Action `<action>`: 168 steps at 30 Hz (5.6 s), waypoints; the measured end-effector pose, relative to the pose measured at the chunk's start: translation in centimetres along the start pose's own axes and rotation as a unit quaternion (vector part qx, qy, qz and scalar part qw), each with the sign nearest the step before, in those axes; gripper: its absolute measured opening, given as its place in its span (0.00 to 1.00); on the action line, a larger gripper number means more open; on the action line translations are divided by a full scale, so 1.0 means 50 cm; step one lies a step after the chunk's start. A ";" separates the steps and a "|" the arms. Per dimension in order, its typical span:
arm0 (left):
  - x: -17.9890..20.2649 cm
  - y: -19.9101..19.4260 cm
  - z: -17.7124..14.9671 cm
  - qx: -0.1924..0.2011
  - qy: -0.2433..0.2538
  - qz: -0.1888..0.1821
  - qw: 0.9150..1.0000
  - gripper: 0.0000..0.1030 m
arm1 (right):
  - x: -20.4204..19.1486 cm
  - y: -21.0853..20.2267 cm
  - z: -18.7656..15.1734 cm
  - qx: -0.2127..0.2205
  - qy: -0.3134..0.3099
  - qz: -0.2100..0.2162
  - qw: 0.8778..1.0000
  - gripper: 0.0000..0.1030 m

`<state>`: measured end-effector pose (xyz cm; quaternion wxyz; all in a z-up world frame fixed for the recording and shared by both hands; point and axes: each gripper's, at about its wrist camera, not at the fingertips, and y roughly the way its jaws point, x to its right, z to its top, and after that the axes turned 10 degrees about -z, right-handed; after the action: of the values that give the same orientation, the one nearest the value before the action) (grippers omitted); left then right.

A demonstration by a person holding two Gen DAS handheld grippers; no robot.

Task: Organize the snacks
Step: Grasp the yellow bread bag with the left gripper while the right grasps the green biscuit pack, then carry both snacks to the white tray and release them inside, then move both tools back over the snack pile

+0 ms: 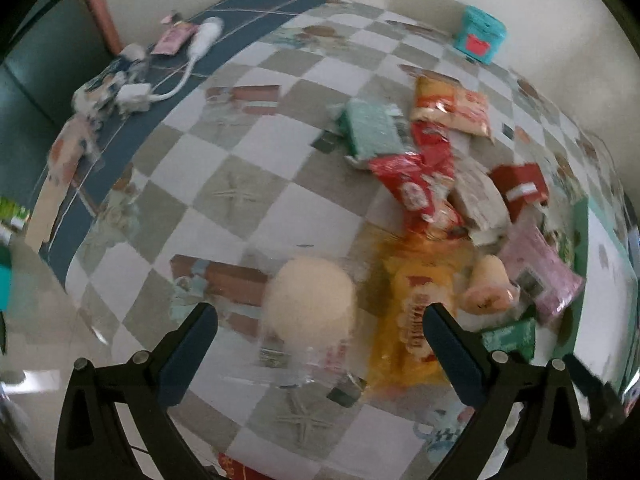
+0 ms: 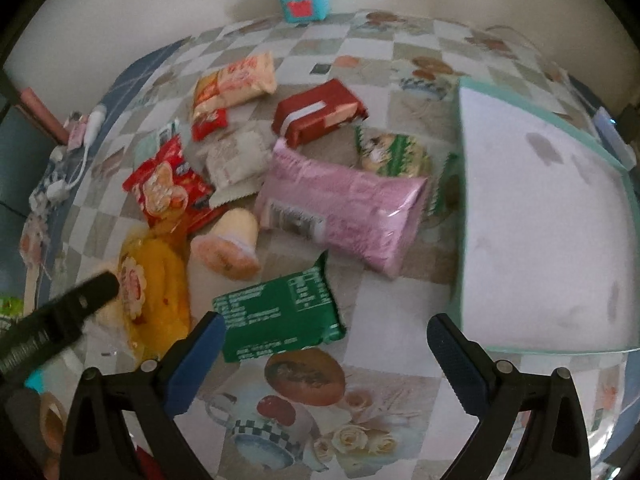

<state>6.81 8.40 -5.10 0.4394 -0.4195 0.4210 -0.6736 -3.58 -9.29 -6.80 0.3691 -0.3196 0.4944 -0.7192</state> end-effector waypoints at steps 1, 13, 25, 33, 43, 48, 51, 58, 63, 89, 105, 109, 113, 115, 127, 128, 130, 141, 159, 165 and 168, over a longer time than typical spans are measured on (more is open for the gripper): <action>-0.006 0.001 0.001 -0.001 -0.009 -0.004 1.000 0.99 | -0.007 0.003 0.000 -0.001 -0.006 0.001 1.000 0.99; 0.021 0.006 -0.001 -0.007 0.018 -0.012 1.000 0.99 | -0.045 0.050 -0.007 -0.030 -0.025 -0.002 0.999 0.96; 0.086 0.010 -0.004 -0.013 0.085 -0.017 0.996 0.76 | -0.037 0.050 0.002 -0.031 -0.021 0.000 0.999 0.72; 0.103 -0.015 -0.012 0.009 0.103 -0.010 0.995 0.69 | -0.024 0.042 -0.006 -0.035 -0.018 0.000 0.999 0.72; 0.147 -0.002 -0.025 -0.011 0.144 -0.019 0.989 0.53 | -0.027 0.044 -0.004 -0.037 -0.022 -0.003 0.999 0.72; 0.156 0.029 -0.027 -0.039 0.146 -0.031 0.988 0.41 | -0.023 0.044 -0.006 -0.039 -0.019 -0.003 0.999 0.72; 0.167 0.038 -0.026 -0.042 0.153 -0.029 0.987 0.41 | -0.023 0.043 -0.006 -0.038 -0.020 -0.004 0.999 0.72; 0.168 0.049 -0.022 -0.046 0.147 -0.035 0.987 0.38 | -0.023 0.038 -0.005 -0.032 -0.026 -0.004 0.999 0.68; 0.157 0.037 -0.021 -0.034 0.131 -0.043 0.990 0.33 | -0.019 0.026 -0.008 -0.025 -0.025 0.000 0.999 0.68; 0.319 -0.034 0.005 0.008 0.161 -0.071 0.984 0.31 | 0.194 -0.070 0.037 0.048 0.151 -0.018 0.987 0.67; 0.596 0.049 0.028 -0.009 0.230 -0.149 0.962 0.32 | 0.474 0.014 0.081 0.031 0.346 -0.101 0.932 0.67; 0.647 0.078 0.031 -0.012 0.250 -0.152 0.956 0.32 | 0.515 0.034 0.094 0.029 0.363 -0.120 0.924 0.68; 0.675 0.097 0.031 -0.014 0.259 -0.170 0.951 0.33 | 0.542 0.040 0.101 0.034 0.371 -0.130 0.919 0.68; 0.682 0.101 0.029 -0.013 0.267 -0.162 0.950 0.45 | 0.547 0.040 0.106 0.036 0.370 -0.131 0.919 0.69; 0.598 0.035 0.062 0.022 0.237 -0.121 0.964 0.71 | 0.528 0.018 0.106 0.049 0.342 -0.132 0.929 0.72; 0.587 0.031 0.063 0.025 0.231 -0.118 0.965 0.71 | 0.522 0.012 0.104 0.051 0.338 -0.132 0.931 0.72; 0.548 0.020 0.067 0.029 0.214 -0.105 0.971 0.73 | 0.509 -0.002 0.099 0.057 0.328 -0.132 0.934 0.72; 0.396 -0.037 0.052 0.067 0.180 -0.017 0.981 0.87 | 0.413 -0.074 0.052 0.064 0.286 -0.119 0.949 0.72; 0.227 -0.075 0.016 0.069 0.116 0.049 0.990 0.87 | 0.271 -0.120 -0.016 0.052 0.236 -0.100 0.965 0.74; 0.162 -0.089 0.029 0.075 0.082 0.049 0.993 0.87 | 0.221 -0.124 -0.019 0.058 0.207 -0.099 0.972 0.74; 0.115 -0.092 0.038 0.075 0.051 0.050 0.995 0.87 | 0.198 -0.120 -0.015 0.061 0.187 -0.091 0.976 0.74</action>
<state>6.00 3.76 0.88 0.4806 -0.3288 0.4115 -0.7011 -10.65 -15.89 -0.39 0.2222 -0.2001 0.4790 -0.8253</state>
